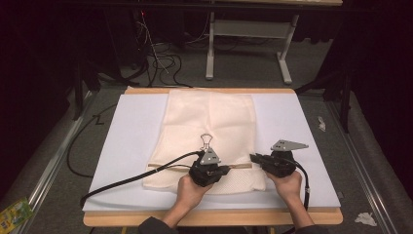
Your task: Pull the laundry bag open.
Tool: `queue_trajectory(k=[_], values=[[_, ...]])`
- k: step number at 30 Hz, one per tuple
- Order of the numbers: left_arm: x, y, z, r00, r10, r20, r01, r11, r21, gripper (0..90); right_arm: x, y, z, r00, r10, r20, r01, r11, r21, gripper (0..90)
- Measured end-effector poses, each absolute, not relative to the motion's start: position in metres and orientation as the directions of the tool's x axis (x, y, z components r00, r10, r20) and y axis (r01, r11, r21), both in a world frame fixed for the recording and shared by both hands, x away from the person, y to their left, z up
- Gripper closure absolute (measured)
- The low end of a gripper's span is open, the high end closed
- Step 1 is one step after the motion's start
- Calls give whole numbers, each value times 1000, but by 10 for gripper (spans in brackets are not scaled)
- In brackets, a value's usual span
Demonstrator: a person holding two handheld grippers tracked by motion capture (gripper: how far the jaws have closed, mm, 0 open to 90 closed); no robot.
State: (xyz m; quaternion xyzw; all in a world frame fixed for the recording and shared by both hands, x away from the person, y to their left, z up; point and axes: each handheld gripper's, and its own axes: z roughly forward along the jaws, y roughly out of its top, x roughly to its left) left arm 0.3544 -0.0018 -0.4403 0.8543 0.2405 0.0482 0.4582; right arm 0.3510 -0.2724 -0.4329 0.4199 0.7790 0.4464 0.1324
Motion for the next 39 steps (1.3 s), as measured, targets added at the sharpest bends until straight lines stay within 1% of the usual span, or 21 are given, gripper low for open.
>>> queue_trajectory(k=[23,27,39], values=[[355,14,-439,868,476,-140,377,-450,809,872,352,-275,-433,-609,776,164,532,246,810,884],[357,21,-442,860,485,-159,395,-434,810,872,352,-277,-434,-601,781,171,539,238,808,884],[356,24,-441,859,486,-162,398,-434,808,872,353,-278,-435,-598,781,181,548,233,803,883]])
